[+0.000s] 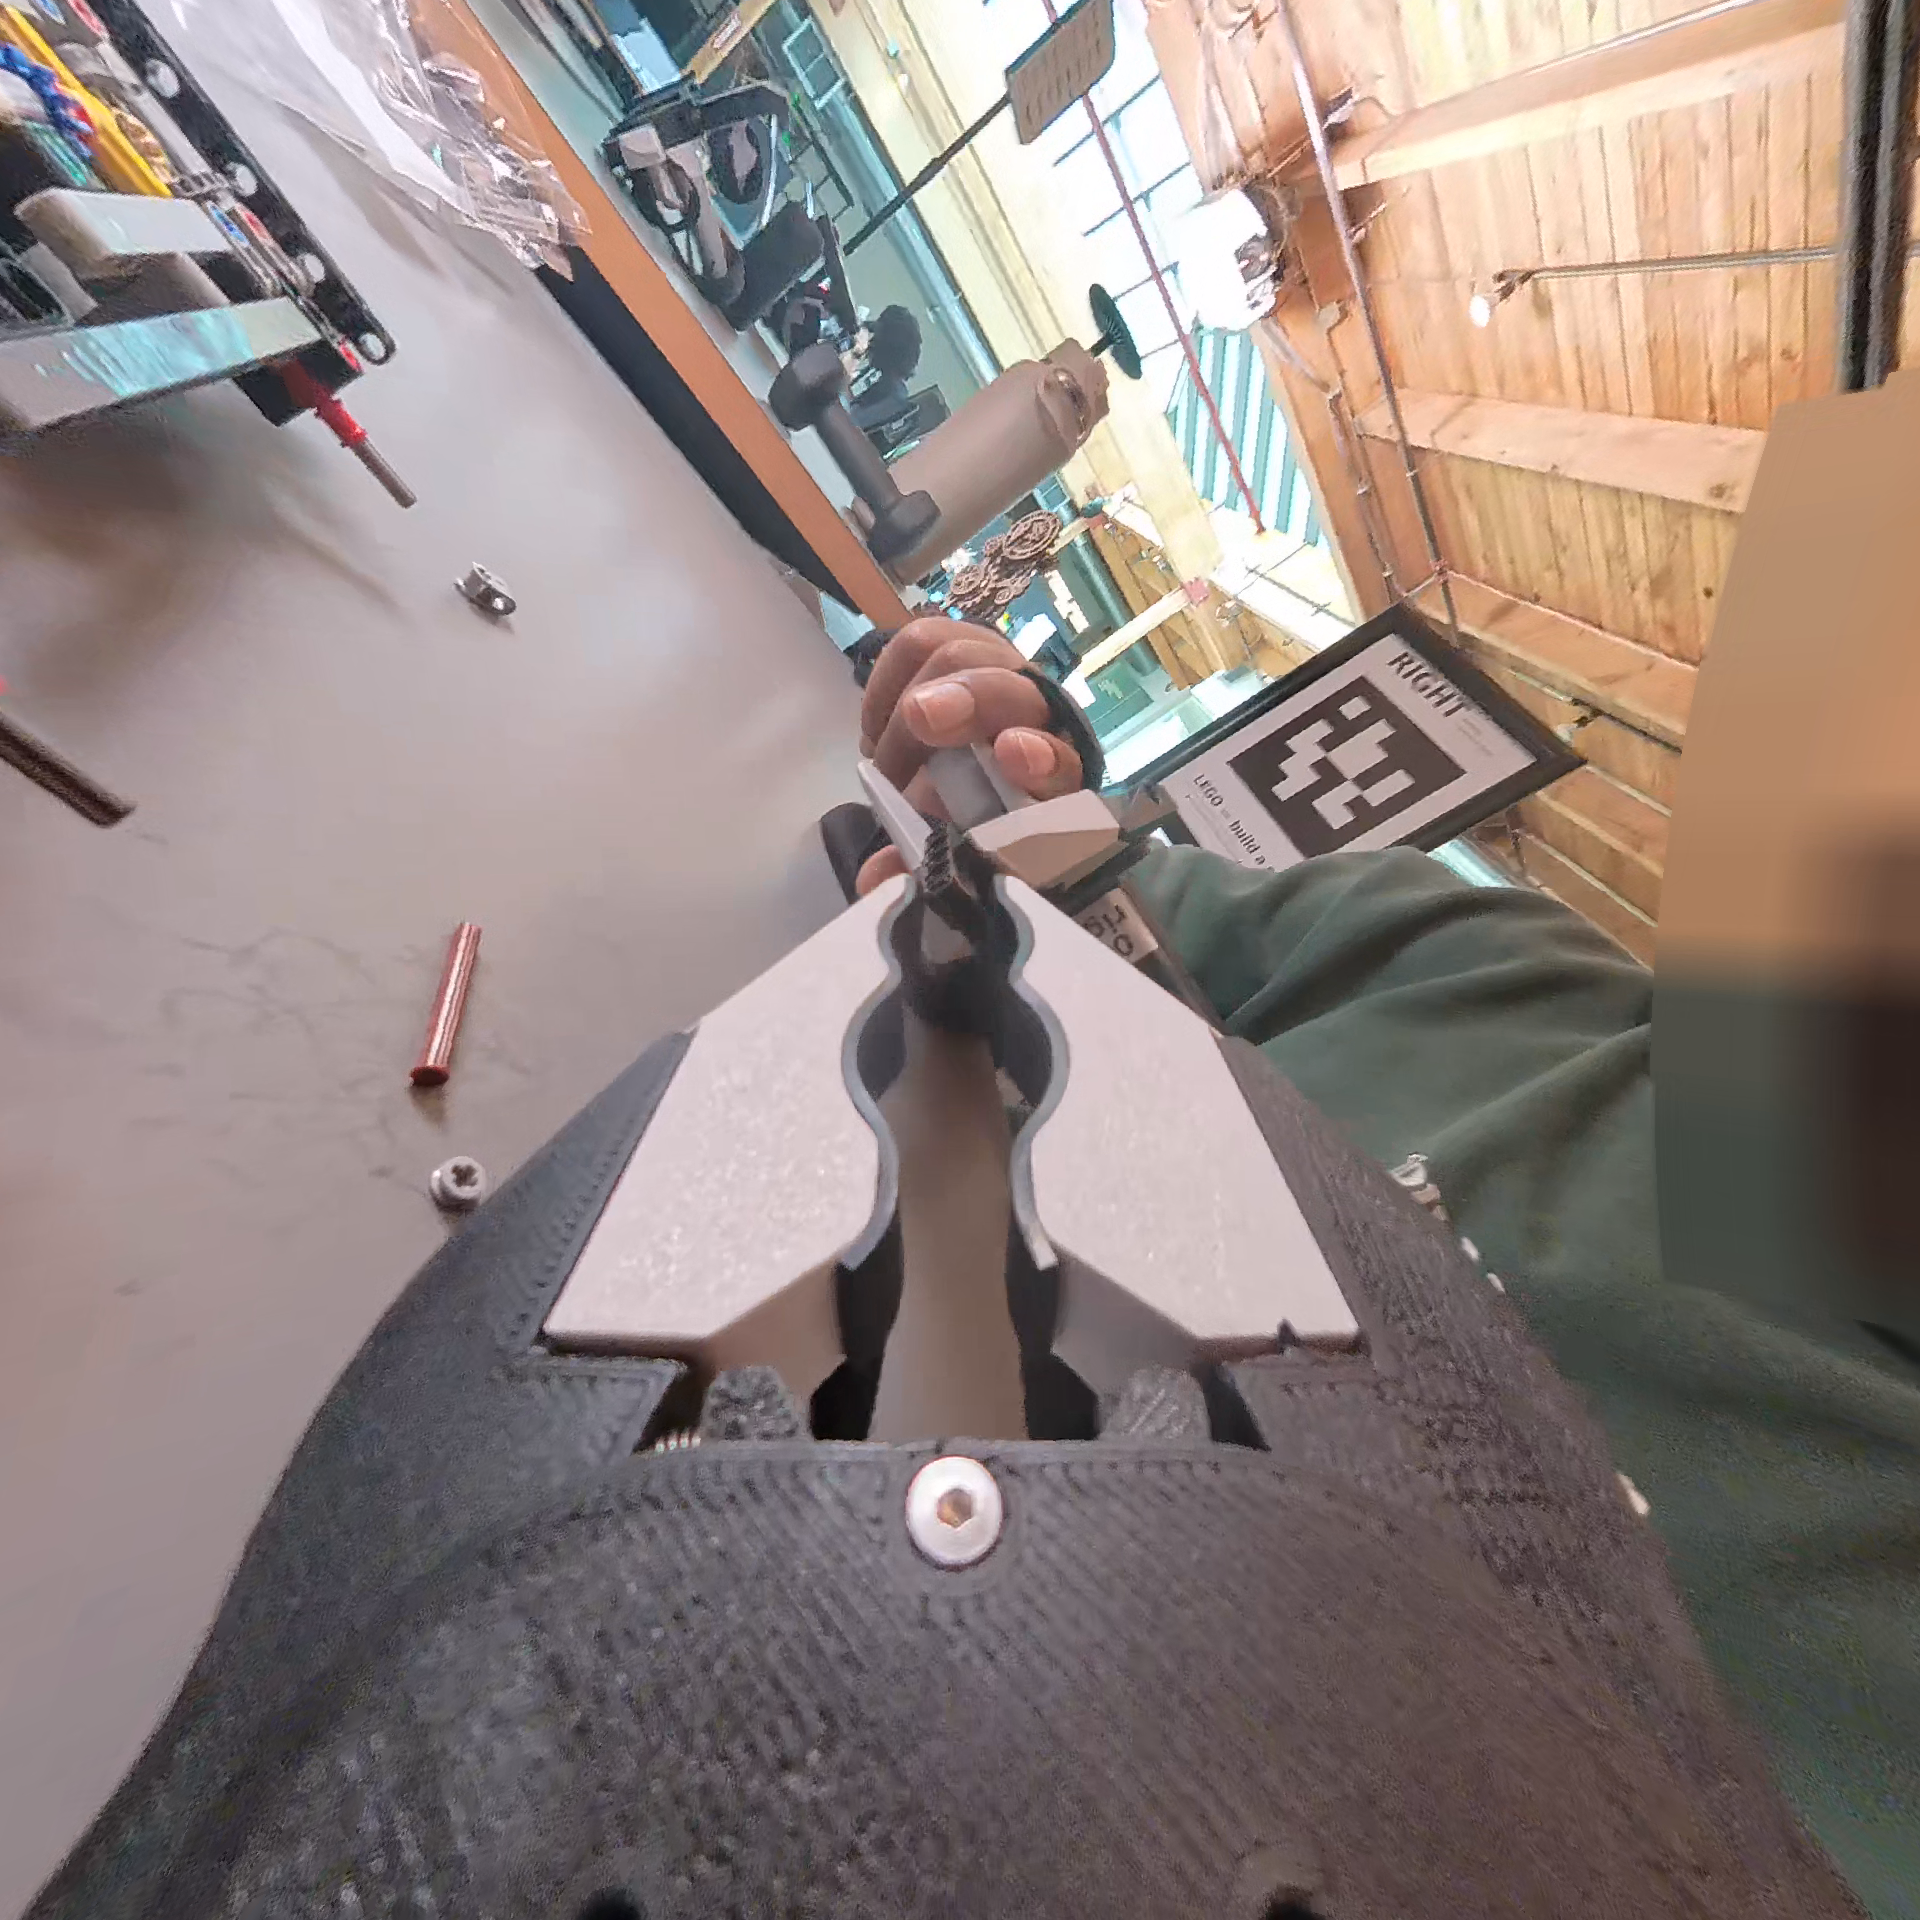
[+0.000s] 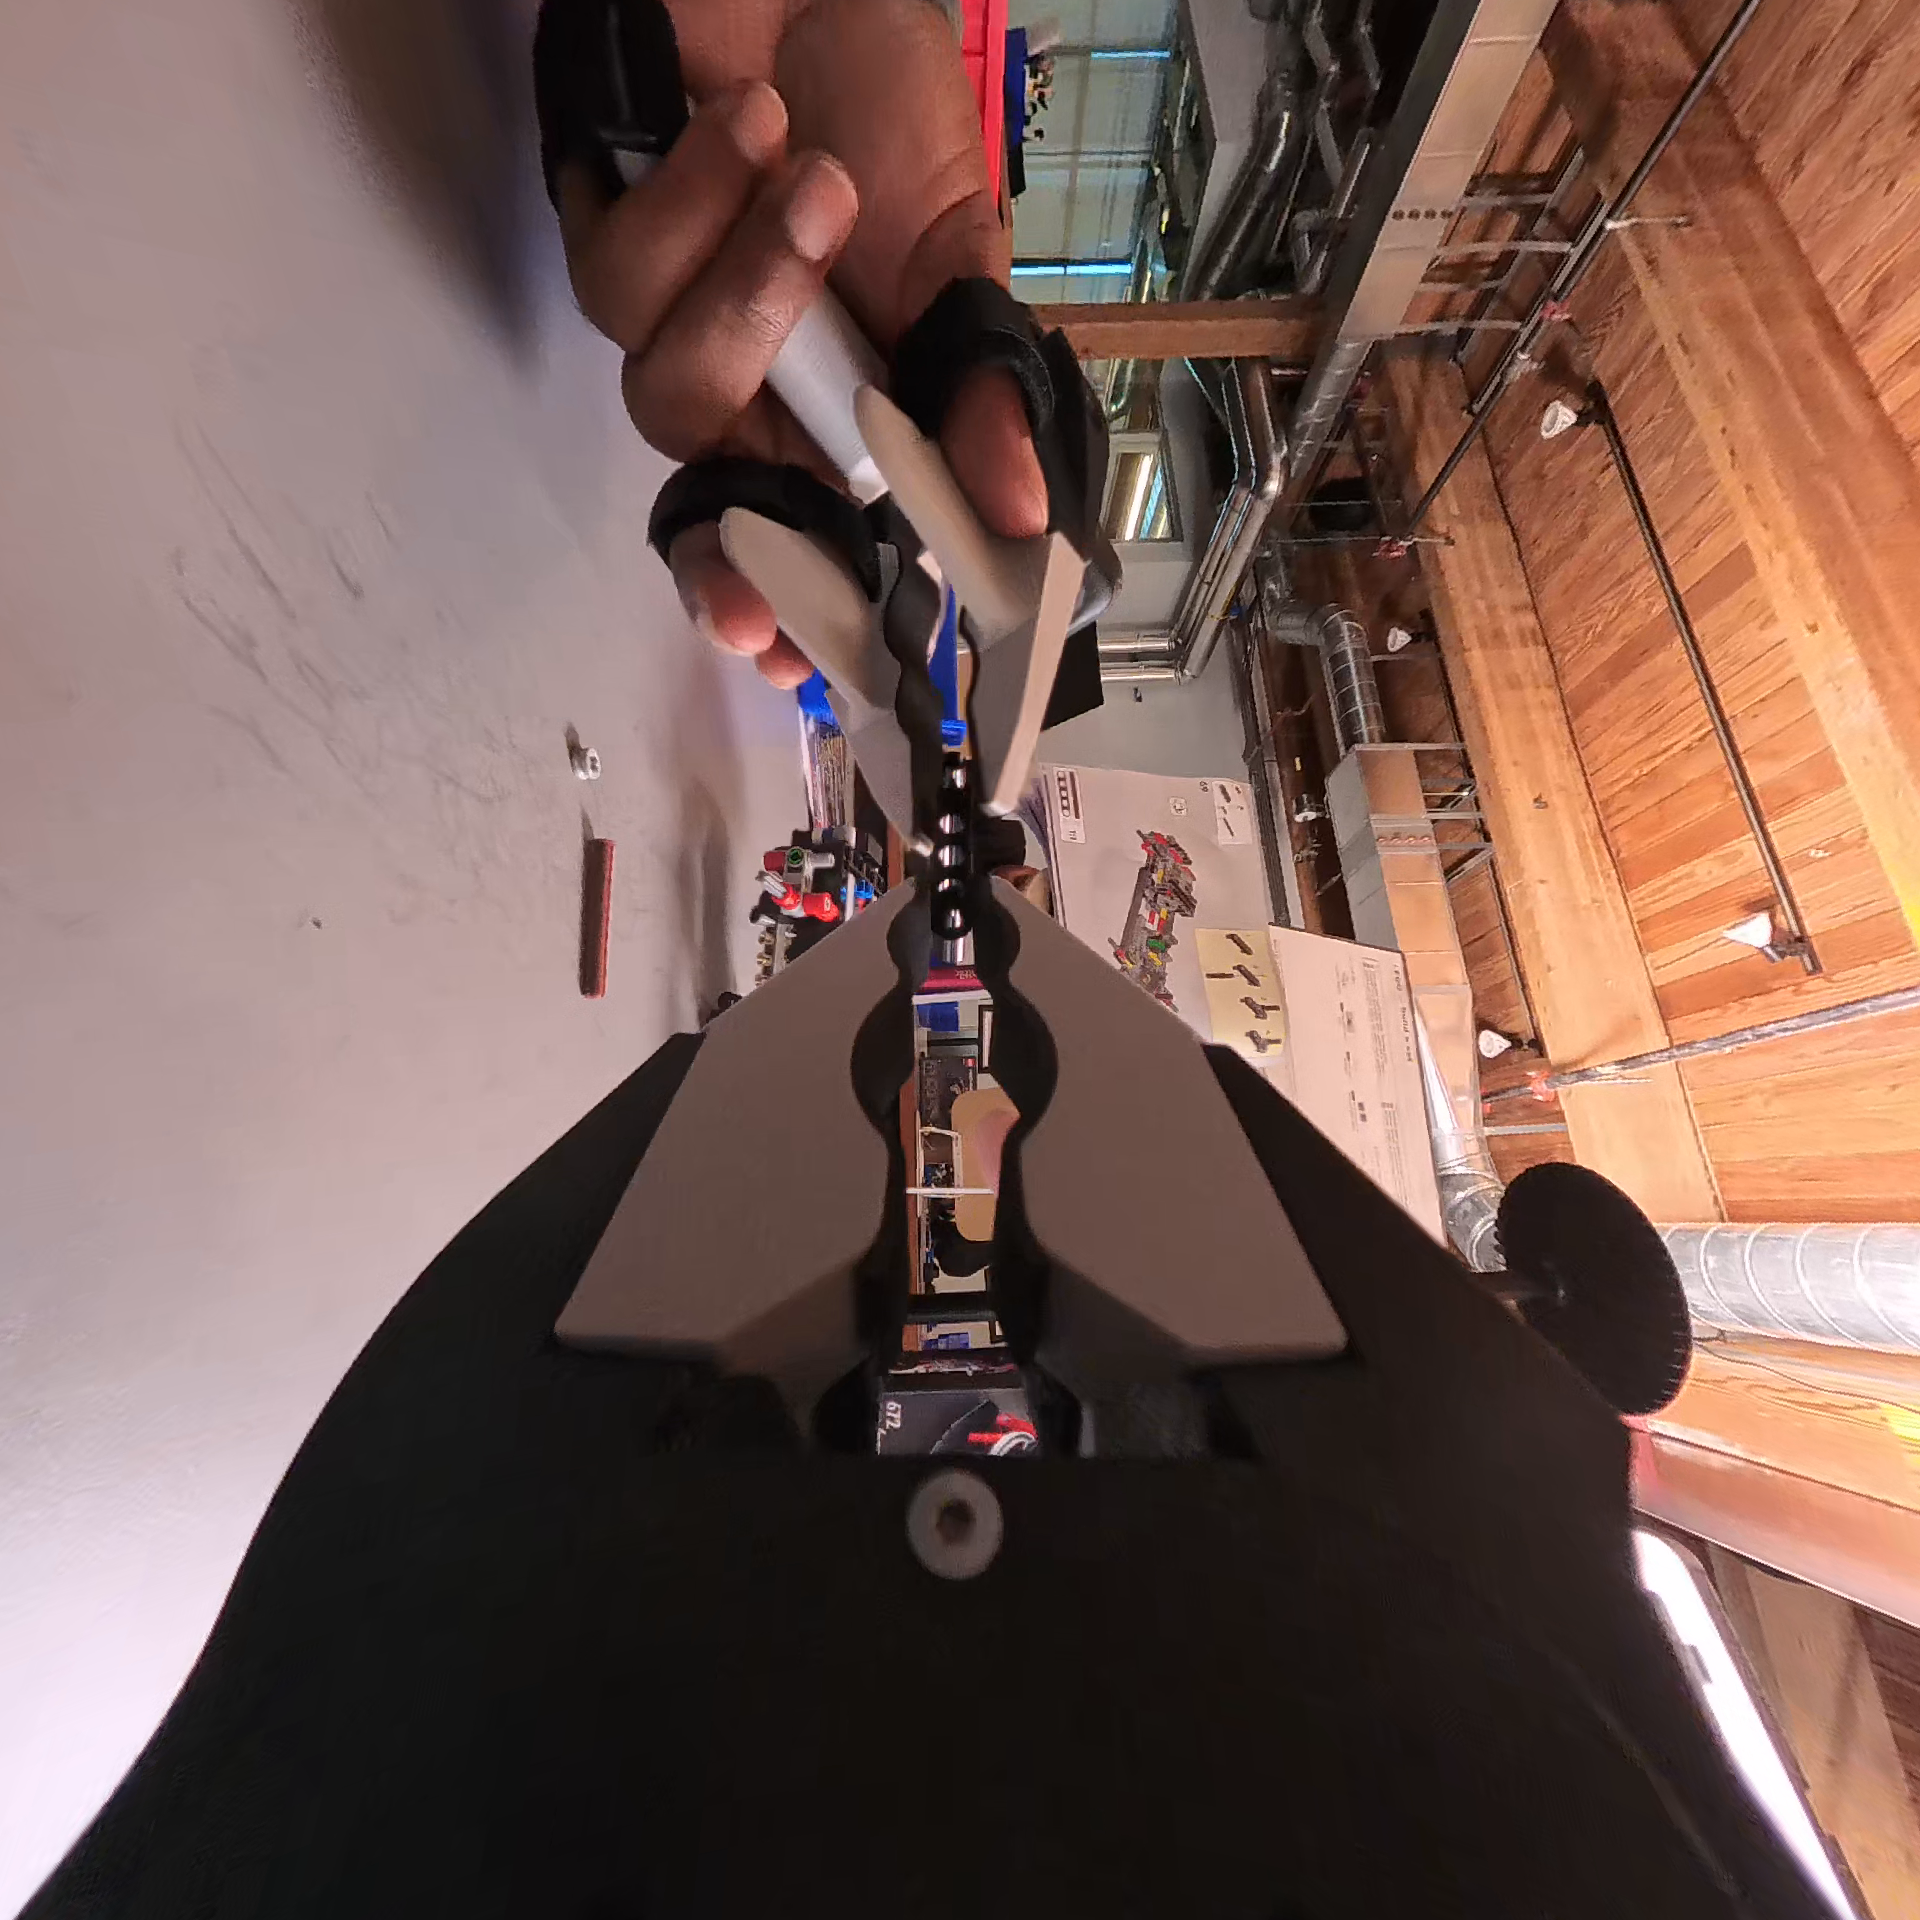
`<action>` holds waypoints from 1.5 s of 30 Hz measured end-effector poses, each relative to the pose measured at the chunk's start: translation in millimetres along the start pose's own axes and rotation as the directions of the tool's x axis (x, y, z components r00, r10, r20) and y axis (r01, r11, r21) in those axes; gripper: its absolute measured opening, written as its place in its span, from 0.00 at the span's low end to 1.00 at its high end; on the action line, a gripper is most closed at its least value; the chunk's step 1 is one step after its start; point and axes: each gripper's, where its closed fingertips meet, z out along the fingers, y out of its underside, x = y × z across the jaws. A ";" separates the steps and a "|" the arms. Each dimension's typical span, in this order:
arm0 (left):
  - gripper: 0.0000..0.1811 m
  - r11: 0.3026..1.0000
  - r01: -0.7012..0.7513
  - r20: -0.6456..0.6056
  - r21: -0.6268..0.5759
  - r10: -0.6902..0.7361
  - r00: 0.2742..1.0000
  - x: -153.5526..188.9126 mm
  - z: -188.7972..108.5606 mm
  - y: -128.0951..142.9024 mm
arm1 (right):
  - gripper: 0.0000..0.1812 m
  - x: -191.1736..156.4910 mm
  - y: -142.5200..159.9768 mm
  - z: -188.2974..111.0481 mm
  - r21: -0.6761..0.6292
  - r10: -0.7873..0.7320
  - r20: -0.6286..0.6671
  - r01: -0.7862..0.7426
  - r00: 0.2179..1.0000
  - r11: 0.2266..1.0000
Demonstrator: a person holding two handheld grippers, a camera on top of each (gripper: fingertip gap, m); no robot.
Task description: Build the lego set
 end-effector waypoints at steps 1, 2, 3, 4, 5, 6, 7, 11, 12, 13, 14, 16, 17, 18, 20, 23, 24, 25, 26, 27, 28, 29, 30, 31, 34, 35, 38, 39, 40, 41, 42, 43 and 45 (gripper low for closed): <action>0.05 1.000 -0.011 0.017 -0.011 0.011 1.000 -2.1 0.4 1.8 | 0.02 -1.8 -0.1 0.1 0.000 -0.003 0.007 0.003 1.000 1.000; 0.05 1.000 -0.027 0.034 -0.016 0.028 0.999 -3.6 0.5 2.3 | 0.02 -2.8 0.6 0.2 -0.004 -0.005 0.010 0.005 1.000 1.000; 0.05 0.999 -0.041 0.044 -0.019 0.042 0.998 -3.9 0.4 2.3 | 0.02 -2.7 0.5 0.0 -0.003 0.001 0.011 -0.001 1.000 1.000; 0.04 0.998 -0.060 0.053 -0.021 0.061 0.997 -4.0 0.5 1.9 | 0.02 -2.8 0.4 0.0 -0.001 0.023 0.017 -0.023 1.000 1.000; 0.04 0.995 -0.093 0.073 -0.019 0.095 0.993 -5.2 0.0 0.6 | 0.03 -4.9 1.2 0.5 -0.001 0.070 0.041 -0.070 0.997 0.998; 0.04 0.989 -0.147 0.103 -0.022 0.148 0.984 -6.9 -0.9 -0.7 | 0.05 -8.3 2.4 0.9 -0.002 0.157 0.082 -0.157 0.984 0.988; 0.04 0.975 -0.218 0.133 -0.036 0.221 0.966 -8.2 -1.7 -1.5 | 0.08 -11.5 3.5 0.3 -0.002 0.274 0.136 -0.276 0.952 0.961; 0.04 0.823 -0.554 0.211 -0.120 0.567 0.796 -3.9 -2.6 -4.1 | 0.21 -7.6 0.0 -8.3 -0.077 0.788 0.382 -0.833 0.482 0.547; 0.04 0.766 -0.627 0.210 -0.143 0.643 0.737 -0.3 -0.6 -2.1 | 0.22 -4.2 -1.3 -10.0 -0.114 0.848 0.424 -0.910 0.319 0.399; 0.04 0.713 -0.682 0.204 -0.163 0.701 0.684 3.1 2.4 1.0 | 0.23 -2.1 -2.7 -11.8 -0.154 0.872 0.458 -0.951 0.172 0.269; 0.04 0.673 -0.717 0.196 -0.179 0.739 0.645 5.4 5.9 4.5 | 0.23 -0.8 -4.5 -13.1 -0.190 0.875 0.482 -0.967 0.056 0.167; 0.04 0.634 -0.745 0.176 -0.206 0.773 0.609 7.4 11.9 11.5 | 0.14 2.6 -11.4 -18.0 -0.222 0.845 0.530 -0.973 -0.069 0.059; 0.04 0.623 -0.754 0.158 -0.210 0.782 0.602 9.7 14.1 15.0 | 0.06 3.1 -8.6 -17.5 -0.219 0.853 0.517 -0.974 -0.066 0.058; 0.04 0.614 -0.760 0.154 -0.211 0.789 0.595 10.8 15.3 16.4 | 0.03 4.2 -7.0 -17.9 -0.202 0.857 0.515 -0.976 -0.036 0.080; 0.04 0.602 -0.766 0.153 -0.226 0.798 0.583 9.8 16.4 18.4 | 0.02 2.6 -7.8 -19.9 -0.207 0.852 0.524 -0.972 -0.012 0.114; 0.03 0.601 -0.755 0.154 -0.261 0.798 0.582 3.1 17.1 22.7 | 0.02 -2.9 -7.3 -21.5 -0.204 0.849 0.525 -0.958 0.066 0.201; 0.04 0.600 -0.747 0.158 -0.287 0.798 0.581 -1.2 17.4 25.3 | 0.02 -7.7 -6.7 -22.5 -0.215 0.843 0.529 -0.945 0.100 0.247; 0.05 0.592 -0.739 0.169 -0.320 0.804 0.571 -7.1 17.2 27.4 | 0.02 -13.6 -5.1 -23.3 -0.221 0.834 0.530 -0.925 0.152 0.309; 0.05 0.580 -0.733 0.171 -0.355 0.811 0.559 -12.4 17.0 30.9 | 0.02 -19.1 -4.5 -24.2 -0.223 0.823 0.534 -0.905 0.196 0.361; 0.05 0.571 -0.724 0.164 -0.386 0.815 0.555 -16.6 17.0 35.5 | 0.02 -24.1 -5.4 -25.3 -0.231 0.813 0.542 -0.893 0.212 0.387; 0.03 0.566 -0.716 0.160 -0.409 0.817 0.554 -20.0 17.0 39.2 | 0.02 -28.4 -5.6 -25.2 -0.240 0.811 0.542 -0.885 0.219 0.400; 0.03 0.557 -0.709 0.157 -0.431 0.821 0.549 -23.0 17.0 42.0 | 0.02 -32.2 -5.6 -25.0 -0.245 0.808 0.543 -0.877 0.230 0.414; 0.03 0.546 -0.705 0.156 -0.453 0.827 0.540 -25.9 16.7 44.1 | 0.02 -35.8 -5.5 -24.9 -0.250 0.804 0.545 -0.869 0.238 0.427; 0.03 0.536 -0.702 0.157 -0.469 0.833 0.531 -28.3 16.2 45.3 | 0.02 -38.1 -5.2 -24.4 -0.254 0.802 0.545 -0.864 0.243 0.434; 0.03 0.534 -0.697 0.162 -0.479 0.834 0.527 -29.9 15.1 45.4 | 0.02 -39.8 -4.5 -22.9 -0.258 0.807 0.545 -0.869 0.229 0.422; 0.03 0.540 -0.694 0.162 -0.476 0.830 0.534 -29.4 14.8 45.1 | 0.02 -39.4 -4.7 -22.6 -0.260 0.810 0.544 -0.875 0.218 0.410; 0.03 0.579 -0.679 0.170 -0.452 0.802 0.572 -26.3 14.6 42.6 | 0.02 -35.5 -4.3 -21.6 -0.277 0.835 0.533 -0.903 0.140 0.328; 0.03 0.599 -0.673 0.176 -0.434 0.789 0.588 -24.4 14.5 40.3 | 0.02 -33.0 -3.6 -21.0 -0.290 0.846 0.525 -0.915 0.092 0.280; 0.03 0.611 -0.673 0.186 -0.416 0.782 0.595 -22.7 14.1 37.1 | 0.02 -30.6 -2.1 -19.8 -0.312 0.858 0.512 -0.924 0.031 0.219; 0.04 0.611 -0.682 0.193 -0.402 0.785 0.589 -21.0 13.7 33.9 | 0.02 -28.3 -1.3 -18.9 -0.338 0.863 0.503 -0.929 -0.041 0.152; 0.04 0.602 -0.695 0.198 -0.393 0.793 0.575 -19.2 13.2 31.5 | 0.02 -26.4 -0.6 -18.4 -0.365 0.861 0.495 -0.927 -0.118 0.082; 0.06 0.588 -0.709 0.203 -0.388 0.805 0.557 -17.9 12.7 29.5 | 0.02 -24.7 0.2 -17.8 -0.393 0.853 0.483 -0.920 -0.197 0.010; 0.09 0.553 -0.738 0.195 -0.386 0.831 0.521 -14.4 12.9 28.7 | 0.02 -21.0 -0.8 -18.7 -0.453 0.806 0.465 -0.881 -0.366 -0.138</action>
